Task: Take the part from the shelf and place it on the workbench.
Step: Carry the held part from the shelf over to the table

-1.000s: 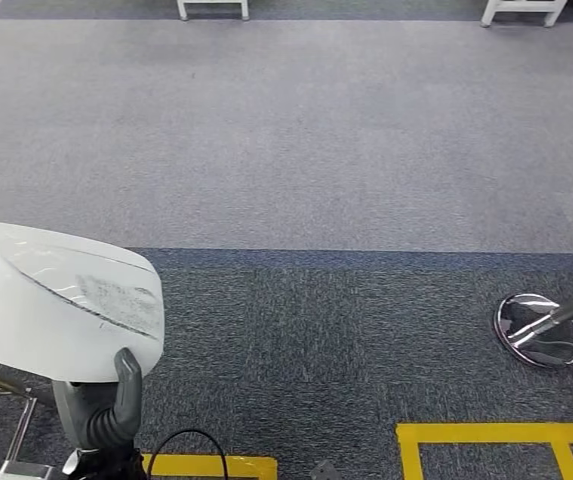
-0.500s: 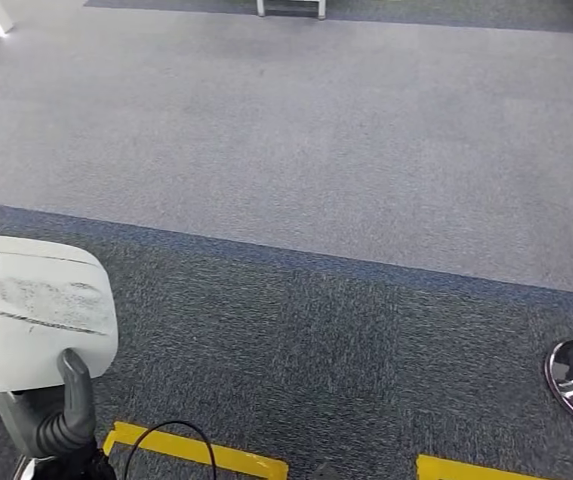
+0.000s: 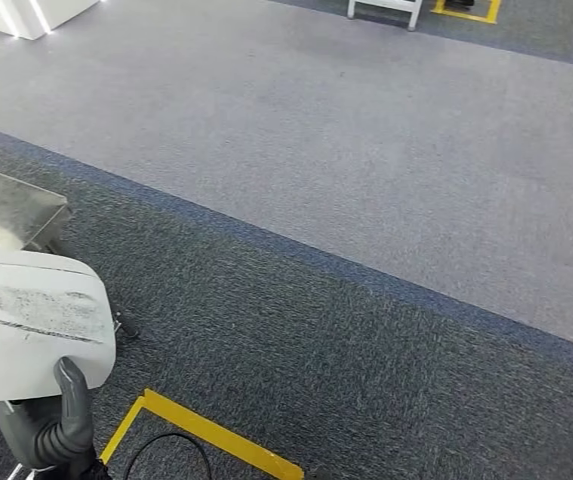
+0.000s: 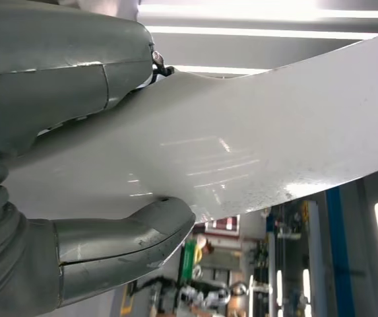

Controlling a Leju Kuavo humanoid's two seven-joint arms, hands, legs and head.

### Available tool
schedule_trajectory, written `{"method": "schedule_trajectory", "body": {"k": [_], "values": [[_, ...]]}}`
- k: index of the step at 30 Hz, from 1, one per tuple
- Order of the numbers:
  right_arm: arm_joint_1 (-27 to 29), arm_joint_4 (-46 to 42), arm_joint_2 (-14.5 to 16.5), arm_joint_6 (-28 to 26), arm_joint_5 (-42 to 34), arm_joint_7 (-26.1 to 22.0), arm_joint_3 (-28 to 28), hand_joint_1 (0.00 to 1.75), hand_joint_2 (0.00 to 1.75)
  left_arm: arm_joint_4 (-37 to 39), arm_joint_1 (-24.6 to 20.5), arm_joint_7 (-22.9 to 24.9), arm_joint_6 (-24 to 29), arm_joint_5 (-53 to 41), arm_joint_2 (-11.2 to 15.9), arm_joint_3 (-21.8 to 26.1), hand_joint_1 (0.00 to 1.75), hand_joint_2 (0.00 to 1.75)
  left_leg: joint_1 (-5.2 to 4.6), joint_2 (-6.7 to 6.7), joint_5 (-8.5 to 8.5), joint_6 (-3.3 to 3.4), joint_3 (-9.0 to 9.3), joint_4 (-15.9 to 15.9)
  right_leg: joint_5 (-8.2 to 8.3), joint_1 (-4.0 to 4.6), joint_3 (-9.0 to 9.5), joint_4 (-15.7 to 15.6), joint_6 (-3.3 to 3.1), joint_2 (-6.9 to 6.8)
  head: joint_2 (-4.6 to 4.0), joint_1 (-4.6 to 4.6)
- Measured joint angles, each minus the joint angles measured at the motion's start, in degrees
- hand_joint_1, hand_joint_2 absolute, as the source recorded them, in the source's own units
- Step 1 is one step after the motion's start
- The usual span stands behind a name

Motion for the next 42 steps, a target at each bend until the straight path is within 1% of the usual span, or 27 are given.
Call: {"method": "schedule_trajectory", "body": {"k": [2,3,4,5,7,9,10,11,12,14,16,18,19,20,21,23,25,27,29,31,33,34,35,36,38,40,42], "values": [[0.2,0.0,-0.1,0.0,0.0,0.0,0.0,0.00,0.00,0.0,0.1,0.0,0.0,0.0,-0.1,0.1,1.75,1.75,-0.13,-1.61,-0.08,0.23,0.05,0.0,-1.97,0.10,-4.17,7.0,-0.06,0.99,0.00,0.14],[0.3,0.0,-0.1,0.0,0.0,0.1,0.0,0.00,0.00,0.0,0.1,0.0,0.0,0.0,-0.1,0.2,1.75,1.75,-0.19,-2.48,-0.11,0.26,0.14,0.0,-1.35,0.14,-5.22,8.0,-0.16,1.09,0.00,0.14],[0.3,0.0,-0.1,0.0,0.0,0.1,0.0,0.00,0.00,0.0,0.2,0.0,0.0,0.0,-0.1,0.2,1.75,1.75,-0.24,-3.41,-0.15,0.26,0.29,0.1,0.35,0.17,-5.29,6.9,-0.31,1.21,0.00,0.14],[0.3,0.0,-0.1,0.0,0.0,0.1,0.0,0.00,0.00,0.0,0.2,0.0,0.0,0.0,-0.2,0.3,1.75,1.75,-0.25,-4.30,-0.21,0.21,0.47,0.1,2.80,0.17,-4.31,3.7,-0.49,1.52,0.00,0.14],[0.3,0.0,-0.1,0.0,0.0,0.1,0.1,0.00,0.00,0.0,0.1,0.0,0.0,0.0,-0.2,0.3,1.75,1.75,-0.25,-5.89,-0.41,-0.10,0.62,0.3,6.71,-0.01,-1.51,-3.7,-0.81,4.09,0.00,0.09],[0.2,0.0,-0.2,0.0,0.0,0.1,0.1,0.00,0.00,0.0,0.1,0.0,0.0,0.0,-0.3,0.4,1.75,1.75,0.00,-7.15,-0.43,-0.75,0.25,0.4,7.48,-0.09,0.19,-7.2,-1.00,6.56,0.01,0.02],[0.3,0.0,-0.2,0.1,0.0,0.1,0.1,0.00,0.00,0.0,0.2,0.0,0.0,0.0,-0.3,0.4,1.75,1.75,0.15,-7.76,-0.33,-1.15,0.02,0.4,7.35,-0.02,0.48,-7.5,-1.10,6.85,0.01,-0.01],[0.2,0.0,-0.1,0.1,0.0,0.1,0.1,0.00,0.00,0.0,0.2,0.0,0.0,0.0,-0.3,0.4,1.75,1.75,0.32,-8.43,-0.19,-1.53,-0.09,0.3,7.37,0.01,0.75,-7.7,-1.28,6.23,0.01,-0.02],[0.2,0.0,-0.1,0.1,0.0,0.1,0.1,0.00,0.00,-0.1,0.3,0.0,0.0,0.0,-0.3,0.5,1.75,1.75,0.28,-8.32,-0.30,-1.86,-0.19,0.5,7.47,-0.05,0.97,-8.0,-1.51,5.50,0.00,-0.06],[0.2,0.0,0.0,0.1,0.0,0.0,0.1,0.00,0.00,-0.1,0.3,0.0,0.0,0.0,-0.4,0.6,1.75,1.75,0.05,-5.96,-1.93,-2.44,-1.32,3.0,7.54,-0.28,1.53,-8.5,-2.03,3.72,0.00,-0.41],[0.4,0.0,0.0,0.1,0.0,0.0,0.1,0.00,0.00,-0.2,0.2,0.0,0.0,0.0,-0.3,0.6,1.75,1.75,0.14,-2.78,-5.40,-2.99,-4.51,9.9,7.28,-0.18,1.91,-8.6,-2.44,1.73,0.00,-0.73],[0.5,0.0,0.0,0.1,0.0,0.1,0.1,0.00,0.00,-0.2,0.3,0.0,0.0,0.0,-0.3,0.7,1.75,1.75,0.47,-1.76,-7.45,-3.40,-7.51,16.0,6.97,-0.08,2.14,-8.6,-2.57,-0.20,0.00,-0.74],[0.5,0.0,0.0,0.1,0.0,0.1,0.1,0.00,0.00,-0.2,0.4,0.0,0.0,0.0,-0.3,0.7,1.75,1.75,0.60,-1.58,-6.82,-3.51,-7.62,16.2,6.81,-0.07,2.30,-8.6,-2.55,-1.04,0.00,-0.74],[0.4,0.0,0.0,0.1,0.0,0.1,0.1,0.00,0.00,-0.2,0.4,0.0,0.0,0.0,-0.3,0.8,1.75,1.75,0.69,-1.32,-5.19,-3.54,-6.62,14.2,6.63,-0.07,2.53,-8.6,-2.49,-1.80,0.00,-0.75],[0.3,0.0,0.0,0.1,0.0,0.1,0.1,0.00,0.00,-0.2,0.4,0.0,0.0,0.0,-0.3,0.8,1.75,1.75,0.70,-0.66,-2.93,-3.44,-4.66,10.4,6.42,-0.07,2.86,-8.6,-2.40,-2.49,0.00,-0.76],[0.3,0.0,0.0,0.1,0.0,0.1,0.1,0.00,0.00,-0.2,0.3,0.0,0.0,0.0,-0.3,0.8,1.75,1.75,0.20,2.13,-0.21,-2.88,-0.86,3.0,5.91,0.13,3.38,-8.6,-1.94,-3.62,0.00,-0.78],[0.3,0.0,0.0,0.1,0.0,0.1,0.1,0.00,0.00,-0.2,0.4,0.0,0.0,0.0,-0.4,0.8,1.75,1.75,-0.41,3.75,-0.20,-2.22,0.27,0.4,5.54,0.44,3.69,-8.7,-1.33,-4.68,0.00,-0.67],[0.1,0.0,0.0,0.1,0.0,0.0,0.1,0.00,0.00,-0.3,0.5,0.0,0.0,0.0,-0.4,0.9,1.75,1.75,-0.35,2.61,-0.16,-1.55,0.28,0.0,5.19,0.46,4.08,-8.8,-0.70,-5.59,0.00,-0.57],[-0.1,0.0,0.1,0.2,0.0,0.0,0.1,0.00,0.00,-0.4,0.5,0.0,0.0,0.0,-0.5,0.9,1.75,1.75,0.03,1.26,0.08,-0.75,0.68,-0.7,3.69,0.31,3.55,-7.1,-0.21,-3.48,0.00,-0.31],[0.0,0.0,0.0,0.2,0.0,0.0,0.1,0.00,0.00,-0.5,0.4,0.0,0.0,0.0,-0.6,0.8,1.75,1.75,0.20,0.00,0.15,-0.15,0.87,-0.9,0.49,0.20,0.42,-0.7,-0.04,-0.07,0.00,0.10],[0.2,0.0,0.0,0.2,0.0,0.0,0.1,0.00,0.00,-0.5,0.4,0.0,0.0,0.0,-0.6,0.8,1.75,1.75,0.16,-1.42,0.07,0.07,0.87,-0.9,-1.69,0.18,-3.68,6.3,0.05,1.01,0.00,0.22],[0.3,0.0,0.0,0.2,0.0,0.1,0.1,0.00,0.00,-0.5,0.4,0.0,0.0,0.0,-0.6,0.8,1.75,1.75,0.16,-2.17,0.04,0.08,0.93,-0.9,-1.25,0.17,-4.79,7.4,0.08,1.12,0.00,0.22],[0.3,0.0,-0.1,0.2,0.0,0.1,0.1,0.00,0.00,-0.5,0.4,0.0,0.0,0.0,-0.6,0.8,1.75,1.75,0.18,-2.92,-0.02,0.02,1.02,-0.8,0.40,0.13,-4.79,6.3,0.07,1.17,0.00,0.23],[0.3,0.0,-0.1,0.2,0.0,0.1,0.1,0.00,0.00,-0.5,0.4,0.0,0.0,0.0,-0.6,0.8,1.75,1.75,0.23,-3.66,-0.12,-0.11,1.14,-0.7,2.91,0.05,-3.77,3.1,0.03,1.39,0.00,0.23],[0.3,0.0,-0.1,0.2,0.0,0.1,0.1,0.00,0.00,-0.5,0.4,0.0,0.0,0.0,-0.6,0.8,1.75,1.75,0.25,-4.89,-0.46,-0.60,1.12,-0.3,6.68,-0.24,-0.90,-4.3,-0.12,3.25,0.00,0.20],[0.3,0.0,-0.1,0.2,0.0,0.1,0.1,0.00,0.00,-0.5,0.4,0.0,-0.1,0.0,-0.6,0.8,1.75,1.75,0.30,-5.85,-0.52,-1.32,0.64,0.0,7.35,-0.31,0.60,-7.6,-0.44,4.86,0.00,0.16],[0.3,0.0,0.0,0.2,0.0,0.1,0.1,0.00,0.00,-0.5,0.4,0.0,-0.1,0.0,-0.6,0.8,1.75,1.75,0.51,-6.67,-0.40,-2.02,0.30,0.0,7.26,-0.20,0.92,-7.8,-0.98,4.40,0.01,0.16]]}}
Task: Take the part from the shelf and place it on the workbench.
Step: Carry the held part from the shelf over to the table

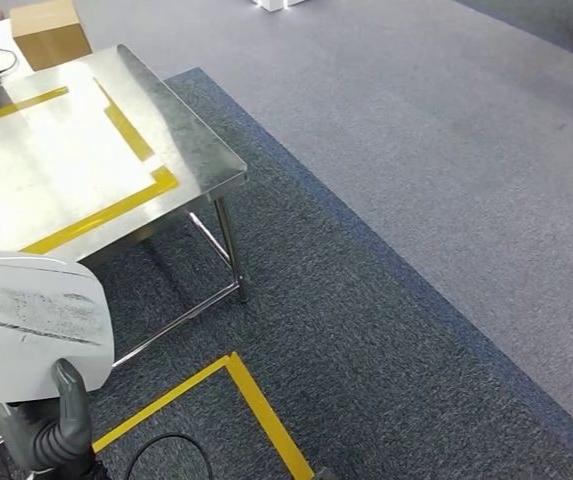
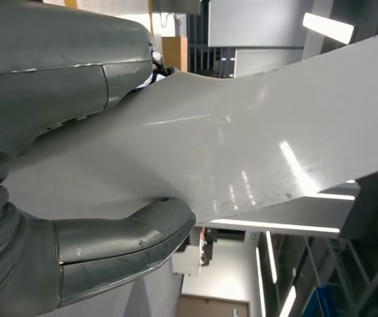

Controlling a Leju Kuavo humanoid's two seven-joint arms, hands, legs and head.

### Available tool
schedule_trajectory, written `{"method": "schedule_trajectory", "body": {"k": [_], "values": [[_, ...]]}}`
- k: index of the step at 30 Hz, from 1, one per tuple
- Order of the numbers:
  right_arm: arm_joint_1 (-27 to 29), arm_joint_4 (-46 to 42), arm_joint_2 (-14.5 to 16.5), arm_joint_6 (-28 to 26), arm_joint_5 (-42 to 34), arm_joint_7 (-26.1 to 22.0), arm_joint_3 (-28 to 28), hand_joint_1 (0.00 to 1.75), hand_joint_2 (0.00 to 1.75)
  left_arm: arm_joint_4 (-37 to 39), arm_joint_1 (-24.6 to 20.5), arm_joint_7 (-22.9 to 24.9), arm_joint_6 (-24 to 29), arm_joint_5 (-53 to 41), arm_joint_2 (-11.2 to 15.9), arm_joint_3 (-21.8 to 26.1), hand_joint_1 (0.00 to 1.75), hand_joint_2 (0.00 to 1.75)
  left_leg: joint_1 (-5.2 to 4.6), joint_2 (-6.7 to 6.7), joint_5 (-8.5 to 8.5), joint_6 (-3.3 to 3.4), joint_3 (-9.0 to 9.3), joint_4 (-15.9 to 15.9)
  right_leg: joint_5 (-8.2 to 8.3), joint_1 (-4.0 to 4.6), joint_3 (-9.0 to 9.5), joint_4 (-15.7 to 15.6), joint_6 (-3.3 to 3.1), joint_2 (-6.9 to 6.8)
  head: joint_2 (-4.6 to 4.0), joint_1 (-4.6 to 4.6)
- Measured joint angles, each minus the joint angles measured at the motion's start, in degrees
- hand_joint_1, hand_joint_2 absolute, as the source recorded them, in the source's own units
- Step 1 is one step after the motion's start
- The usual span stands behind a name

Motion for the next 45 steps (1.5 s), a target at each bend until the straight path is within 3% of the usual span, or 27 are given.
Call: {"method": "schedule_trajectory", "body": {"k": [3,5,7,8,9,11,13,15,16,18,20,22,23,24,25,27,29,31,32,33,35,37,38,40,42,43,45], "values": [[0.1,0.0,0.1,0.0,0.0,0.0,0.0,0.00,0.00,0.0,-0.1,0.0,0.0,0.0,0.0,0.1,1.75,1.75,-0.03,2.57,-2.14,-0.97,-1.47,3.6,0.01,-0.19,0.72,-0.6,-1.00,-1.85,0.00,-0.34],[0.1,0.0,0.1,-0.2,0.0,-0.2,0.0,0.00,0.00,0.0,-0.1,0.0,0.3,-0.1,0.0,0.0,1.75,1.75,0.09,4.51,-5.25,-1.48,-4.66,10.4,-0.28,-0.06,1.08,-0.6,-1.46,-3.37,-0.01,-0.54],[0.3,0.0,0.0,-1.3,0.1,-1.1,0.0,0.00,0.00,0.0,0.2,0.0,1.7,-0.7,0.0,0.1,1.75,1.75,0.29,4.86,-6.36,-1.71,-7.13,15.2,-0.60,0.06,1.40,-0.6,-1.59,-4.98,-0.01,-0.52],[0.3,0.0,0.0,-1.9,0.3,-1.8,0.0,0.00,0.00,-0.1,0.6,0.0,2.6,-1.0,0.1,0.3,1.75,1.75,0.32,5.00,-5.34,-1.70,-6.98,14.7,-0.82,0.11,1.64,-0.6,-1.59,-5.75,-0.01,-0.54],[0.3,0.0,0.0,-2.4,0.6,-2.3,0.1,0.00,0.00,-0.3,1.2,0.0,3.3,-1.3,0.1,0.6,1.75,1.75,0.29,5.35,-3.46,-1.58,-5.77,12.1,-1.06,0.15,1.98,-0.6,-1.52,-6.45,-0.01,-0.54],[0.4,0.0,0.0,-2.6,1.2,-2.8,0.2,0.00,0.00,-0.8,2.2,0.0,3.6,-1.4,0.1,1.2,1.75,1.75,-0.22,7.80,-0.14,-1.00,-2.07,4.6,-1.68,0.34,2.61,-0.6,-1.16,-7.85,-0.01,-0.54],[0.5,0.0,-0.1,-2.6,1.7,-2.9,0.3,0.00,0.00,-1.4,2.5,0.0,3.3,-1.6,0.1,1.6,1.75,1.75,-0.89,9.90,0.41,-0.15,-0.17,0.7,-2.31,0.63,2.93,-0.7,-0.53,-9.31,-0.01,-0.49],[0.5,-0.1,-0.2,-2.6,2.2,-3.0,0.5,0.00,0.00,-1.8,2.9,0.0,3.2,-2.0,0.0,1.8,1.75,1.75,-1.13,9.27,0.03,0.55,-0.12,0.4,-2.71,0.78,3.61,-1.1,0.01,-10.81,-0.01,-0.40],[0.4,-0.1,-0.3,-2.5,2.3,-3.1,0.7,0.00,0.00,-2.0,3.2,0.0,3.2,-2.2,0.0,1.9,1.75,1.75,-0.96,8.54,0.10,0.84,-0.02,0.2,-2.96,0.74,3.96,-1.2,0.27,-10.96,-0.01,-0.34],[0.3,-0.2,-0.3,-2.5,2.3,-3.6,0.9,0.00,0.00,-2.5,3.4,0.0,3.5,-2.4,0.0,2.1,1.75,1.75,-0.53,7.20,0.34,1.38,0.19,-0.3,-4.36,0.56,3.66,0.5,0.75,-8.19,-0.01,-0.14],[0.5,-0.2,-0.4,-2.3,2.0,-4.2,1.0,0.00,0.00,-3.0,3.4,0.0,3.8,-2.6,0.0,2.2,1.75,1.75,-0.29,5.96,0.43,1.73,0.29,-0.5,-7.43,0.41,0.44,6.8,0.96,-4.40,-0.01,0.18],[0.8,-0.2,-0.7,-2.2,1.7,-4.4,1.0,0.00,0.00,-3.2,3.5,0.0,3.9,-2.7,0.0,2.3,1.75,1.75,-0.30,4.43,0.36,1.88,0.31,-0.5,-9.37,0.43,-3.78,13.7,0.95,-3.47,-0.01,0.25],[0.9,-0.2,-0.9,-2.2,1.7,-4.4,1.0,0.00,0.00,-3.3,3.6,0.0,3.9,-2.7,0.0,2.3,1.75,1.75,-0.30,3.55,0.32,1.90,0.38,-0.5,-8.75,0.45,-5.02,14.9,0.91,-3.36,-0.01,0.26],[1.0,-0.3,-0.9,-2.1,1.7,-4.4,1.0,0.00,0.00,-3.3,3.6,0.0,4.0,-2.7,0.0,2.4,1.75,1.75,-0.29,2.67,0.27,1.88,0.48,-0.4,-6.97,0.45,-5.19,13.8,0.85,-3.22,-0.01,0.26],[1.0,-0.3,-1.0,-2.1,1.7,-4.4,1.0,0.00,0.00,-3.3,3.6,0.0,4.0,-2.7,0.0,2.4,1.75,1.75,-0.25,1.79,0.19,1.79,0.62,-0.4,-4.45,0.39,-4.37,10.7,0.78,-2.76,-0.01,0.26],[1.1,-0.3,-1.0,-2.0,1.7,-4.5,1.0,0.00,0.00,-3.5,3.6,0.0,4.0,-2.7,0.0,2.4,1.75,1.75,-0.22,0.21,-0.03,1.40,0.68,-0.2,-0.69,0.02,-1.84,3.5,0.63,-0.08,-0.01,0.24],[1.0,-0.3,-1.1,-2.0,1.7,-4.5,1.0,0.00,0.00,-3.7,3.7,0.0,4.0,-2.8,0.0,2.4,1.75,1.75,-0.16,-1.08,-0.04,0.75,0.36,-0.1,-0.01,-0.12,-0.29,0.3,0.35,1.79,0.00,0.18],[1.0,-0.3,-1.1,-1.9,1.7,-4.6,1.0,0.00,0.00,-3.9,3.8,0.0,4.0,-2.9,0.0,2.4,1.75,1.75,0.00,-2.18,0.10,0.12,0.03,-0.1,-0.08,-0.03,0.21,0.0,-0.13,0.84,0.00,0.14],[1.0,-0.3,-1.1,-1.9,1.7,-4.6,1.0,0.00,0.00,-4.0,3.9,0.0,4.0,-2.9,0.0,2.5,1.75,1.75,-0.05,-1.68,-0.09,-0.16,-0.11,0.2,-0.06,-0.07,0.39,-0.1,-0.40,0.15,0.00,0.09],[1.0,-0.3,-1.1,-1.9,1.7,-4.6,1.0,0.00,0.00,-4.1,3.9,0.0,4.0,-2.9,0.0,2.5,1.75,1.75,-0.15,-0.36,-0.82,-0.44,-0.62,1.4,-0.07,-0.15,0.60,-0.2,-0.70,-0.67,-0.01,-0.13],[1.1,-0.3,-1.1,-1.9,1.7,-4.7,1.0,0.00,0.00,-4.3,3.8,0.0,4.0,-2.9,0.0,2.5,1.75,1.75,-0.28,3.30,-3.82,-0.98,-3.15,7.0,-0.29,-0.10,0.98,-0.4,-1.21,-2.52,-0.01,-0.56],[1.3,-0.3,-1.2,-1.9,1.7,-4.7,1.0,0.00,0.00,-4.3,3.8,0.0,4.0,-2.9,0.1,2.5,1.75,1.75,-0.09,4.85,-6.67,-1.26,-6.53,13.9,-0.60,0.11,1.20,-0.4,-1.52,-4.42,-0.01,-0.72],[1.3,-0.3,-1.2,-1.9,1.7,-4.7,1.0,0.00,0.00,-4.3,3.9,0.0,4.0,-2.9,0.1,2.5,1.75,1.75,-0.01,5.03,-6.84,-1.27,-7.36,15.6,-0.74,0.20,1.30,-0.4,-1.56,-5.15,-0.01,-0.70],[1.1,-0.3,-1.3,-1.1,1.8,-5.1,1.0,0.00,0.00,-4.3,3.9,0.0,3.8,-2.7,0.2,2.5,1.75,1.75,-0.01,5.15,-4.11,-0.96,-5.81,12.5,-1.02,0.33,1.64,-0.4,-1.52,-6.17,-0.01,-0.71],[0.9,-0.3,-1.2,0.2,2.0,-6.0,1.0,0.00,0.00,-4.3,3.8,0.0,3.4,-2.5,0.2,2.4,1.75,1.75,-0.31,5.69,-0.74,-0.06,-1.90,4.9,-1.30,0.52,1.90,-0.4,-1.34,-6.67,-0.01,-0.70],[0.8,-0.3,-1.2,0.7,2.0,-6.3,1.0,0.00,0.00,-4.3,3.7,0.0,3.3,-2.4,0.2,2.3,1.75,1.75,-0.52,6.05,-0.06,0.36,-0.46,2.2,-1.39,0.59,1.96,-0.4,-1.12,-6.77,-0.01,-0.71],[0.8,-0.3,-1.2,1.3,2.1,-6.6,1.0,0.00,0.00,-4.2,3.5,0.0,3.3,-2.3,0.3,2.2,1.75,1.75,-0.87,6.53,-0.31,0.81,0.43,0.3,-1.44,0.66,1.92,-0.5,-0.51,-6.94,-0.01,-0.68]]}}
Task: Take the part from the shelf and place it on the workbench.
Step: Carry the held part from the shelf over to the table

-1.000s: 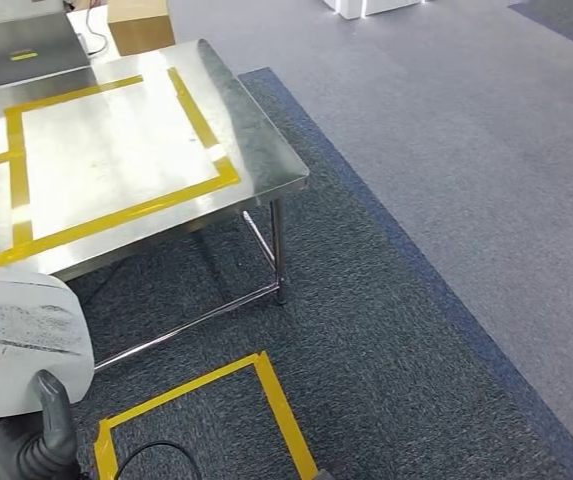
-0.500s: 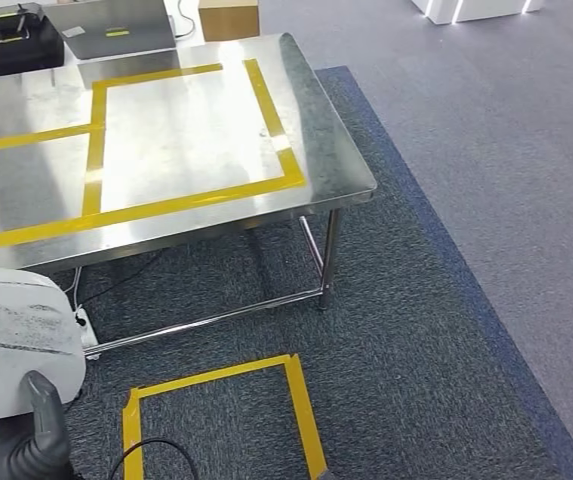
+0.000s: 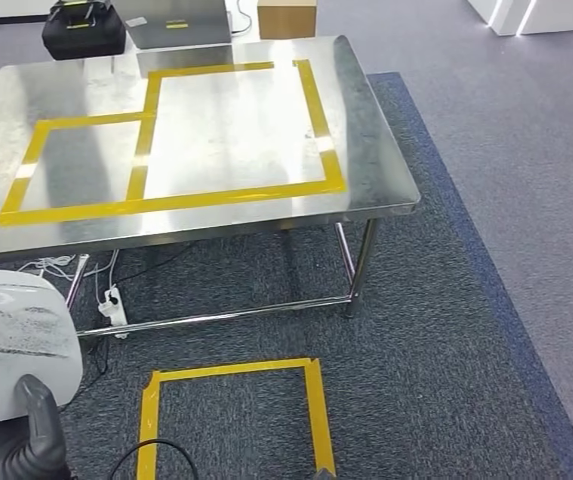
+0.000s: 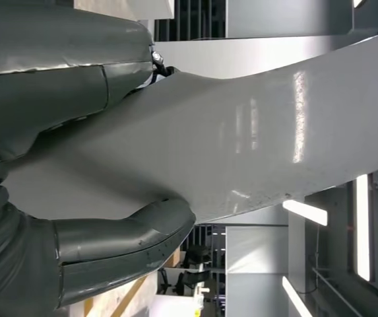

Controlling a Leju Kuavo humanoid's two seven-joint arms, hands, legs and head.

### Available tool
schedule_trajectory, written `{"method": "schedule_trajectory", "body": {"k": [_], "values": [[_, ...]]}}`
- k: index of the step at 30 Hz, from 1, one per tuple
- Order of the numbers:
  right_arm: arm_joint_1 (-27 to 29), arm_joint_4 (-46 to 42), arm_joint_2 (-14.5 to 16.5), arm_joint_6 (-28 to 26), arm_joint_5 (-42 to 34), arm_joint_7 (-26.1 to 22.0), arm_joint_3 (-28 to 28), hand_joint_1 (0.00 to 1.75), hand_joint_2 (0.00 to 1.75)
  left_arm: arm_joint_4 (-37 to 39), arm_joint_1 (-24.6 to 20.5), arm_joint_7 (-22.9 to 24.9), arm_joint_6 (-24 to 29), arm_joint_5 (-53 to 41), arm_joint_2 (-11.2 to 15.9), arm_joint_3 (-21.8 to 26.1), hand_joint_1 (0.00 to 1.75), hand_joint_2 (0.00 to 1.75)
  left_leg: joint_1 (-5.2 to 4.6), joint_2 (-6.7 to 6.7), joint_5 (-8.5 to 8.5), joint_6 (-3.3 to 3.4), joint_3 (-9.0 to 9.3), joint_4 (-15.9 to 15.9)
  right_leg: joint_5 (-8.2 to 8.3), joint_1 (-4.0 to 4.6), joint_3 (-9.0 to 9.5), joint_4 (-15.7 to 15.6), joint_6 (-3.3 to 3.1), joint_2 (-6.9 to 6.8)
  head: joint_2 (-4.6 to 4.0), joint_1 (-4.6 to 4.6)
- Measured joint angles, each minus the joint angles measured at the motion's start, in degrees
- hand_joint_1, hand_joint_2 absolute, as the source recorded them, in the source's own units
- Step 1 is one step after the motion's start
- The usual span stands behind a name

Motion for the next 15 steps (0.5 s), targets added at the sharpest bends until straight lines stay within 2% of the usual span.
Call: {"method": "schedule_trajectory", "body": {"k": [2,4,6,7,8,9,10,11,12,13,14,15], "values": [[0.0,0.0,0.0,0.5,0.1,0.0,0.0,0.00,0.00,0.0,-0.1,0.0,0.0,0.2,0.0,-0.1,1.75,1.75,0.13,-0.19,0.16,0.26,0.23,-0.7,-0.17,-0.06,0.11,0.0,0.65,0.22,0.00,0.06],[0.0,0.0,0.0,1.1,0.3,0.1,0.0,0.00,0.00,0.0,-0.3,0.0,-0.1,0.4,0.0,-0.4,1.75,1.75,0.51,-0.39,0.45,0.66,0.70,-1.5,-1.87,-0.10,-1.26,2.7,1.13,1.70,0.00,0.27],[0.1,0.0,-0.1,1.4,0.6,0.2,0.1,0.00,0.00,0.1,-0.6,0.0,-0.2,0.4,0.0,-0.7,1.75,1.75,0.64,-0.53,0.45,0.96,0.88,-1.8,-4.85,-0.17,-4.95,9.4,1.39,3.16,0.00,0.52],[0.2,0.0,-0.1,1.4,0.7,0.2,0.1,0.00,0.00,0.1,-0.7,0.0,-0.2,0.5,0.0,-0.8,1.75,1.75,0.62,-0.64,0.38,1.05,0.90,-1.7,-5.83,-0.18,-6.99,12.8,1.52,3.39,0.00,0.60],[0.2,0.0,-0.1,1.4,0.9,0.2,0.2,0.00,0.00,0.2,-0.7,0.0,-0.2,0.5,0.0,-0.8,1.75,1.75,0.60,-0.78,0.30,1.11,0.96,-1.7,-5.85,-0.17,-8.43,14.8,1.63,3.48,0.00,0.61],[0.3,0.0,-0.2,1.4,1.0,0.2,0.2,0.00,0.00,0.2,-0.8,0.0,-0.3,0.6,0.0,-0.8,1.75,1.75,0.60,-0.96,0.21,1.09,1.07,-1.7,-4.76,-0.19,-8.93,14.8,1.71,3.51,0.00,0.61],[0.2,0.0,-0.2,1.4,1.0,0.3,0.3,0.00,0.00,0.2,-0.8,0.0,-0.3,0.7,0.0,-0.9,1.75,1.75,0.63,-1.15,0.07,1.00,1.25,-1.7,-2.74,-0.22,-8.34,12.7,1.71,3.53,0.00,0.62],[0.2,0.0,-0.2,1.4,1.0,0.3,0.4,0.00,0.00,0.3,-0.9,0.0,-0.4,0.7,0.0,-0.9,1.75,1.75,0.67,-1.33,-0.14,0.84,1.45,-1.6,-0.33,-0.28,-6.89,9.0,1.67,3.62,0.00,0.62],[0.2,0.0,-0.2,1.4,1.0,0.4,0.4,0.00,0.00,0.3,-1.0,0.0,-0.5,0.8,0.0,-1.0,1.75,1.75,0.58,-1.49,-0.41,0.56,1.56,-1.3,1.30,-0.30,-5.26,5.3,1.59,3.84,0.00,0.64],[0.2,0.0,-0.1,1.4,1.0,0.5,0.5,0.00,0.00,0.4,-1.1,0.0,-0.5,0.9,0.0,-1.0,1.75,1.75,0.50,-1.63,-0.64,0.28,1.57,-1.1,2.23,-0.32,-3.84,2.4,1.36,4.05,0.00,0.61],[0.2,0.0,-0.1,1.4,1.0,0.5,0.5,0.00,0.00,0.4,-1.1,0.0,-0.6,1.0,0.0,-1.1,1.75,1.75,0.41,-1.72,-0.80,0.01,1.51,-0.9,2.44,-0.30,-2.98,0.7,1.12,4.25,0.00,0.58],[0.2,0.0,-0.1,1.4,1.0,0.6,0.5,0.00,0.00,0.5,-1.2,0.0,-0.6,1.1,0.0,-1.2,1.75,1.75,0.35,-1.79,-0.83,-0.27,1.44,-0.9,2.12,-0.21,-2.66,0.4,0.82,4.37,0.00,0.54]]}}
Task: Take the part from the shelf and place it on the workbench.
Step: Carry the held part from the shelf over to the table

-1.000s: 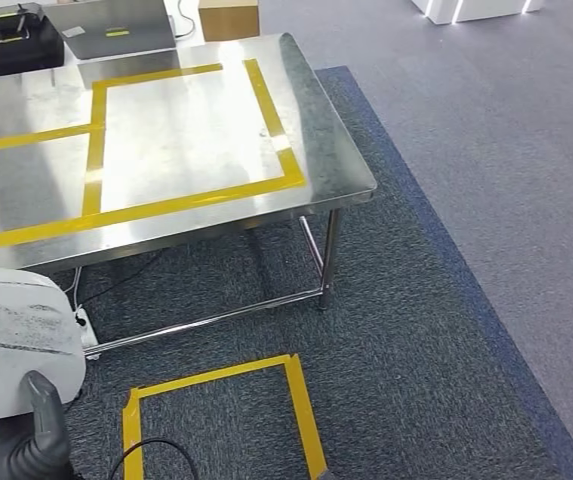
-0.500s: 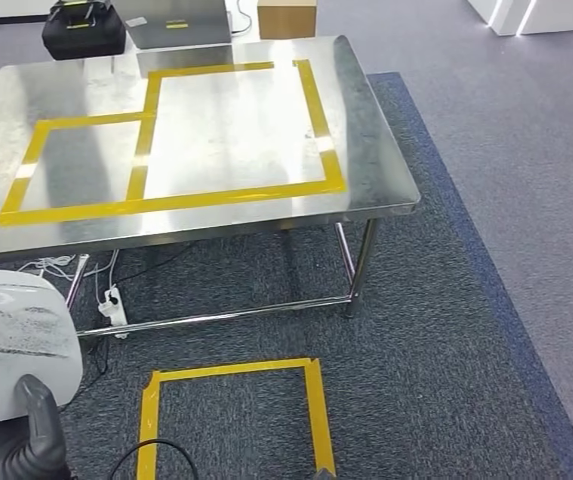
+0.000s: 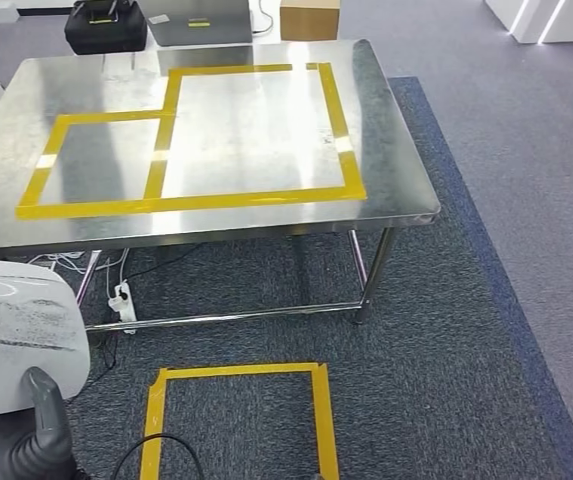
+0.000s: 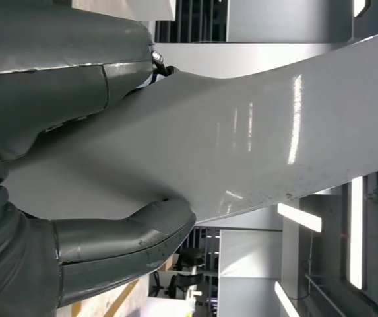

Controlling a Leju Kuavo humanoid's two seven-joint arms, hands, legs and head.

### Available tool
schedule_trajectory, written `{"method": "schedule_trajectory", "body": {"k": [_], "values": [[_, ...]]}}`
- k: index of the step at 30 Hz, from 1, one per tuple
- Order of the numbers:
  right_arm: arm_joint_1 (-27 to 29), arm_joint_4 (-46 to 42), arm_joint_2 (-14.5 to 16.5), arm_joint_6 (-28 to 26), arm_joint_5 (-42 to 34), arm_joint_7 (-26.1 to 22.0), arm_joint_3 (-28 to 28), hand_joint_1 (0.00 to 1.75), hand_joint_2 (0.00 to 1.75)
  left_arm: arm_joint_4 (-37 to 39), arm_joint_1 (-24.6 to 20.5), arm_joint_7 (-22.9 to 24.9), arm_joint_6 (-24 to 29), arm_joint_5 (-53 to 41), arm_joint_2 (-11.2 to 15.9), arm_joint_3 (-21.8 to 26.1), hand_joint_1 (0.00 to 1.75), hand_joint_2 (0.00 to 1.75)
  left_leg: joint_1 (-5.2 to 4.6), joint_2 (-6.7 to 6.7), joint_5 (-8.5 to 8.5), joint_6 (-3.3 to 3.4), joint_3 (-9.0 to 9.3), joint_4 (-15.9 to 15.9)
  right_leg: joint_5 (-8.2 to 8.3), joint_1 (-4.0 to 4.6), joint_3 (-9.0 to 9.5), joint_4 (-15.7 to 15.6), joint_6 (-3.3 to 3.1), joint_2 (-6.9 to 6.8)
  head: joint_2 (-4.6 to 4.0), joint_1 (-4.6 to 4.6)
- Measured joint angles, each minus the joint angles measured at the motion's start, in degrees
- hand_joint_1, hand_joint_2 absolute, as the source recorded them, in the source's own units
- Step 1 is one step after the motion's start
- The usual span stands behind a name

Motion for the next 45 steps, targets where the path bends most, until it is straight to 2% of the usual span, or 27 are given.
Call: {"method": "schedule_trajectory", "body": {"k": [2,4,7,8,9,10,12,13,15,18,19,20,22,23,24,25,27,29,31,34,36,38,39,40,42,43,45], "values": [[0.0,0.0,0.0,-0.1,0.0,0.1,0.0,0.00,0.00,0.0,-0.1,0.0,-0.1,0.1,0.0,-0.1,1.75,1.75,0.13,-0.03,-0.16,-0.44,0.02,0.1,0.05,-0.04,0.23,-0.2,-0.64,-0.06,0.00,-0.02],[0.0,0.0,0.0,-0.2,-0.1,0.3,0.0,0.00,0.00,0.0,-0.2,0.0,-0.2,0.2,0.0,-0.1,1.75,1.75,0.25,0.15,-1.63,-1.02,-0.83,2.4,0.00,-0.28,0.63,-0.4,-1.24,-0.31,0.00,-0.24],[0.0,0.0,0.0,-0.3,0.0,0.2,0.0,0.00,0.00,0.1,-0.3,0.0,-0.5,0.3,0.0,-0.1,1.75,1.75,0.56,0.35,-6.03,-1.80,-5.99,12.8,-0.45,-0.34,1.16,-0.5,-1.80,-0.86,0.00,-0.47],[0.0,0.0,0.0,-0.3,0.0,0.2,0.0,0.00,0.00,0.1,-0.3,0.0,-0.7,0.4,0.0,-0.1,1.75,1.75,0.64,0.36,-6.56,-1.91,-7.49,15.4,-0.61,-0.32,1.32,-0.5,-1.85,-0.97,0.00,-0.48],[0.0,0.0,0.0,-0.3,0.0,0.1,0.0,0.00,0.00,0.1,-0.2,0.0,-0.8,0.4,0.0,0.0,1.75,1.75,0.69,0.37,-6.01,-1.92,-8.11,16.1,-0.78,-0.32,1.53,-0.5,-1.83,-1.03,0.00,-0.48],[0.0,0.0,0.1,-0.3,0.0,0.0,0.0,0.00,0.00,0.1,-0.3,0.0,-0.9,0.4,0.0,0.0,1.75,1.75,0.73,0.39,-4.37,-1.84,-7.64,14.6,-0.98,-0.32,1.83,-0.5,-1.77,-1.05,0.00,-0.48],[0.0,0.0,0.3,-0.3,0.0,0.0,0.0,0.00,0.00,0.1,-0.3,0.0,-1.1,0.4,0.0,0.0,1.75,1.75,0.70,0.60,-0.17,-1.46,-4.60,7.7,-1.45,-0.33,2.43,-0.5,-1.55,-1.05,0.00,-0.46],[-0.1,0.0,0.4,-0.4,0.0,0.0,0.0,0.00,0.00,0.1,-0.3,0.0,-1.2,0.4,0.0,0.0,1.75,1.75,0.57,0.74,0.99,-1.20,-3.03,4.3,-1.75,-0.23,2.69,-0.5,-1.28,-1.03,0.00,-0.49],[-0.2,0.0,0.6,-0.4,-0.1,0.1,0.0,0.00,0.00,0.1,-0.4,0.0,-1.3,0.4,0.0,0.0,1.75,1.75,0.29,0.95,0.94,-0.70,-1.68,1.3,-2.11,-0.09,2.70,-0.6,-0.56,-1.12,0.00,-0.43],[-0.4,0.0,0.7,-0.4,-0.1,0.2,0.0,0.00,0.00,0.2,-0.4,0.0,-1.3,0.6,-0.2,0.0,1.75,1.75,0.36,0.78,0.62,0.22,-1.15,0.4,-2.79,-0.14,2.86,-0.5,0.49,-1.27,0.00,-0.13],[-0.5,0.0,0.7,-0.4,-0.1,0.2,0.0,0.00,0.00,0.2,-0.4,0.0,-1.3,0.6,-0.3,0.0,1.75,1.75,0.48,0.74,0.60,0.55,-0.77,0.1,-3.63,-0.14,2.38,0.8,0.71,-1.18,0.00,-0.03],[-0.5,0.0,0.7,-0.4,-0.1,0.2,0.0,0.00,0.00,0.2,-0.5,0.0,-1.3,0.6,-0.3,0.0,1.75,1.75,0.58,0.74,0.57,0.85,-0.43,-0.2,-4.91,-0.15,1.13,3.4,0.89,-1.04,0.00,0.10],[-0.6,0.0,0.7,-0.4,-0.1,0.2,0.0,0.00,0.00,0.2,-0.5,0.0,-1.4,0.6,-0.4,0.0,1.75,1.75,0.42,0.75,0.30,1.32,-0.18,-0.2,-7.85,-0.11,-3.36,11.1,1.03,-0.84,0.00,0.33],[-0.5,0.0,0.7,-0.4,-0.1,0.2,0.0,0.00,0.00,0.2,-0.5,0.0,-1.4,0.7,-0.4,0.0,1.75,1.75,0.32,0.72,0.11,1.49,-0.05,-0.2,-8.45,-0.10,-5.61,14.3,1.06,-0.81,0.00,0.42],[-0.5,0.0,0.7,-0.4,-0.1,0.2,0.0,0.00,0.00,0.2,-0.5,0.0,-1.4,0.7,-0.4,0.0,1.75,1.75,0.23,0.64,-0.13,1.59,0.18,-0.2,-7.86,-0.09,-7.04,15.7,1.03,-0.80,0.00,0.48],[-0.5,0.0,0.7,-0.4,-0.1,0.2,0.0,0.00,0.00,0.2,-0.4,0.0,-1.4,0.7,-0.4,0.0,1.75,1.75,0.16,0.53,-0.43,1.62,0.56,-0.2,-6.09,-0.07,-7.32,14.8,0.93,-0.78,0.00,0.50],[-0.5,0.0,0.7,-0.5,-0.2,0.2,0.0,0.00,0.00,0.3,-0.4,0.0,-1.4,0.7,-0.4,0.0,1.75,1.75,0.09,0.36,-1.24,1.45,1.57,-0.2,-0.91,0.02,-4.89,7.7,0.43,-0.69,0.00,0.54],[-0.5,0.0,0.8,-0.5,-0.2,0.3,0.0,0.00,0.00,0.3,-0.5,0.0,-1.4,0.7,-0.4,0.0,1.75,1.75,-0.07,0.30,-2.04,0.94,2.08,-0.1,1.37,0.23,-1.96,1.6,-0.18,-0.58,0.01,0.38],[-0.6,0.0,0.9,-0.5,-0.2,0.5,0.0,0.00,0.00,0.3,-0.6,0.0,-1.4,0.6,-0.5,-0.1,1.75,1.75,-0.13,0.29,-2.45,0.38,2.11,-0.2,0.87,0.43,-0.99,0.2,-0.64,-0.52,0.01,0.13],[-0.6,0.0,1.3,-0.6,-0.4,0.7,0.0,0.00,0.00,0.4,-0.8,0.0,-1.4,0.4,-0.5,-0.2,1.75,1.75,-0.04,0.41,-3.55,-0.48,1.99,1.1,0.50,0.05,-0.25,-0.4,-1.37,-0.62,0.01,-0.06],[-0.8,0.0,1.6,-0.6,-0.4,0.8,0.0,0.00,0.00,0.5,-0.9,0.0,-1.4,0.2,-0.4,-0.2,1.75,1.75,0.22,0.50,-6.00,-1.19,-0.65,6.7,-0.03,-0.17,0.63,-0.6,-1.82,-0.80,0.01,-0.25],[-0.8,0.0,1.8,-0.6,-0.5,0.9,0.0,0.00,0.00,0.7,-1.0,0.0,-1.4,0.2,-0.4,-0.2,1.75,1.75,0.61,0.50,-8.35,-1.70,-5.17,14.3,-0.79,-0.19,1.45,-0.6,-1.94,-0.90,0.00,-0.34],[-0.8,0.0,1.8,-0.6,-0.5,0.9,0.0,0.00,0.00,0.8,-1.0,0.0,-1.4,0.2,-0.3,-0.2,1.75,1.75,0.77,0.51,-8.14,-1.86,-6.76,16.3,-1.21,-0.21,1.97,-0.6,-1.89,-0.89,0.00,-0.34],[-0.8,0.0,1.8,-0.6,-0.5,0.9,0.0,0.00,0.00,0.9,-1.0,0.0,-1.3,0.2,-0.3,-0.2,1.75,1.75,0.90,0.52,-6.63,-1.94,-7.35,16.1,-1.67,-0.26,2.60,-0.6,-1.79,-0.85,0.00,-0.35],[-0.8,0.0,1.9,-0.6,-0.5,0.9,0.0,0.00,0.00,1.0,-1.1,0.0,-1.3,0.2,-0.3,-0.2,1.75,1.75,1.05,0.62,-1.25,-1.91,-5.67,10.0,-2.76,-0.41,3.86,-0.6,-1.37,-0.78,0.00,-0.35],[-0.9,0.0,2.0,-0.6,-0.5,0.8,0.0,0.00,0.00,1.1,-1.1,0.0,-1.3,0.2,-0.3,-0.2,1.75,1.75,0.92,0.75,0.60,-1.83,-4.47,6.7,-3.31,-0.38,4.35,-0.7,-1.02,-0.75,-0.01,-0.41],[-1.0,0.0,2.0,-0.6,-0.5,0.8,0.0,0.00,0.00,1.2,-1.3,0.0,-1.2,0.2,-0.2,-0.3,1.75,1.75,0.60,0.98,1.22,-1.28,-2.76,2.5,-3.98,-0.27,4.48,-0.9,-0.30,-0.83,-0.02,-0.55]]}}
